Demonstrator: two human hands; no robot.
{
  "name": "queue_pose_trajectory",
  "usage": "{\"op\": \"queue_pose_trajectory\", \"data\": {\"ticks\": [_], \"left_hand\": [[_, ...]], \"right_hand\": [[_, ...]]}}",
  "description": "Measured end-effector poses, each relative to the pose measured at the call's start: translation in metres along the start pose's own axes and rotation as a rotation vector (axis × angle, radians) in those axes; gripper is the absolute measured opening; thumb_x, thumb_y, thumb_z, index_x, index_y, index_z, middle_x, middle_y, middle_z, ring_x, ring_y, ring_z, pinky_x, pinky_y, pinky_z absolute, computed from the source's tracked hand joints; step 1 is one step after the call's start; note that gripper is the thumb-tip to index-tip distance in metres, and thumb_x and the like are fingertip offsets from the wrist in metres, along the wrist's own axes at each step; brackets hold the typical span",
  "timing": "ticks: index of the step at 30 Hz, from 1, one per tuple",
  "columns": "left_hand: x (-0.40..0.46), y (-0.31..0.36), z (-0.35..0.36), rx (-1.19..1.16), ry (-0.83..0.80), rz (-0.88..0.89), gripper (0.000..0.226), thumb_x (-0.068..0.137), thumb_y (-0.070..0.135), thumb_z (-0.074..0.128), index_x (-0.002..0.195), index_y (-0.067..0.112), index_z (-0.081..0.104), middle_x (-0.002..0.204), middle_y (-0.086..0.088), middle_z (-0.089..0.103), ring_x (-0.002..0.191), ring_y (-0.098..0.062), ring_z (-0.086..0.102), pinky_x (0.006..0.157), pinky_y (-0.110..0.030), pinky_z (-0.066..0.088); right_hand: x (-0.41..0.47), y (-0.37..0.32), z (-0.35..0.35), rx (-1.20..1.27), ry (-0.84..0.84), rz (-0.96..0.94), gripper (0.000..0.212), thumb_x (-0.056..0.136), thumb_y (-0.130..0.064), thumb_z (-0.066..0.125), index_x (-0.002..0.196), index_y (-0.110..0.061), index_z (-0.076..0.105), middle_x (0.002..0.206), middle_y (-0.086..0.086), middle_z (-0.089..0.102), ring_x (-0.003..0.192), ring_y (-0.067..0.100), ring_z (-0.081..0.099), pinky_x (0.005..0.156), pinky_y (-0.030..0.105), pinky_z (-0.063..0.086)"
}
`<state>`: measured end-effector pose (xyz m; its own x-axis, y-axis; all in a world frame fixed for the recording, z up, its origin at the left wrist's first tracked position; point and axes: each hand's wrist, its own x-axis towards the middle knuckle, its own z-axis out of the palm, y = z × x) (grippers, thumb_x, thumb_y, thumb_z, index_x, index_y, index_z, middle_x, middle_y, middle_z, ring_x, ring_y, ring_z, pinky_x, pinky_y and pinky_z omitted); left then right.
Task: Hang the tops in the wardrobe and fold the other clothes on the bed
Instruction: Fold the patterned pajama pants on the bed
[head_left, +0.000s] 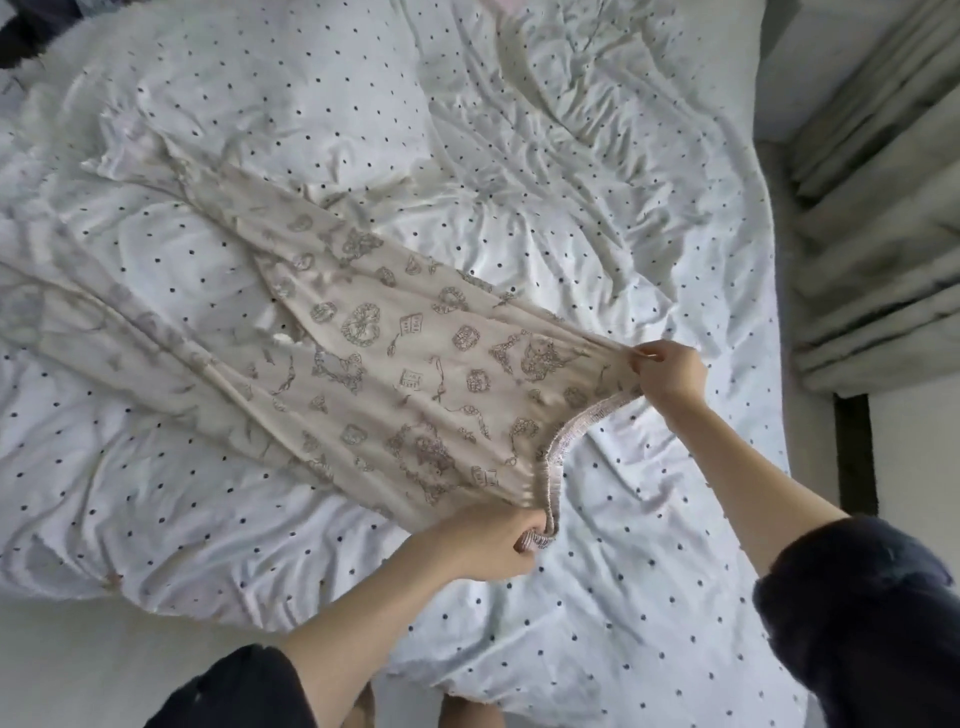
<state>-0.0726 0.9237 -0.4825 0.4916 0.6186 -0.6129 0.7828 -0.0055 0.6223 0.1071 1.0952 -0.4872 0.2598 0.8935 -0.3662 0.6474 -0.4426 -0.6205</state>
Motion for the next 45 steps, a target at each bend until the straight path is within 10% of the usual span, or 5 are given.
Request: {"op": "queue_pose_trajectory", "data": {"ticks": [10,15,20,33,45], "left_hand": [[-0.014,-0.065,0.014,0.194,0.238,-0.101,0.046,0.094,0.004,0.043,0.136,0.021,0.045,0.14,0.003,0.046,0.131,-0.014,0.037,0.113,-0.036,0.023],[-0.059,-0.126,-0.016,0.422,0.337,-0.165,0.055,0.091,0.005,0.045,0.14,0.03,0.04,0.143,0.007,0.038,0.137,-0.009,0.018,0.11,-0.034,0.008],[-0.09,-0.19,-0.056,0.475,0.343,-0.252,0.064,0.087,-0.004,0.046,0.139,0.032,0.041,0.142,0.006,0.036,0.138,-0.011,0.017,0.115,-0.052,0.006],[-0.161,-0.385,-0.164,0.791,0.397,-0.351,0.051,0.084,0.006,0.049,0.13,0.027,0.046,0.135,0.003,0.047,0.134,-0.018,0.028,0.114,-0.055,-0.002],[-0.28,-0.472,-0.158,0.866,0.403,-0.712,0.038,0.088,0.012,0.041,0.119,0.029,0.055,0.116,0.007,0.062,0.116,-0.016,0.046,0.088,-0.033,0.03]], "right_hand": [[-0.059,0.019,0.06,-0.334,-0.014,-0.29,0.059,0.09,-0.008,0.049,0.144,-0.02,0.03,0.154,0.012,0.022,0.142,0.03,0.018,0.115,0.046,0.016],[-0.107,-0.009,0.093,-0.508,-0.048,-0.489,0.06,0.091,-0.014,0.05,0.147,-0.021,0.028,0.157,0.01,0.012,0.145,0.026,0.006,0.116,0.046,0.0],[-0.164,-0.055,0.148,-0.385,-0.198,-0.604,0.034,0.094,-0.016,0.048,0.128,-0.015,0.055,0.132,0.007,0.051,0.123,0.025,0.042,0.101,0.037,0.033],[-0.238,-0.142,0.329,-0.717,-0.247,-0.608,0.037,0.094,-0.029,0.047,0.129,-0.016,0.045,0.13,0.005,0.045,0.119,0.025,0.041,0.095,0.038,0.031],[-0.266,-0.15,0.341,-0.896,-0.515,-0.418,0.028,0.096,-0.034,0.044,0.119,-0.024,0.057,0.114,0.001,0.062,0.1,0.023,0.061,0.07,0.03,0.041]]}}
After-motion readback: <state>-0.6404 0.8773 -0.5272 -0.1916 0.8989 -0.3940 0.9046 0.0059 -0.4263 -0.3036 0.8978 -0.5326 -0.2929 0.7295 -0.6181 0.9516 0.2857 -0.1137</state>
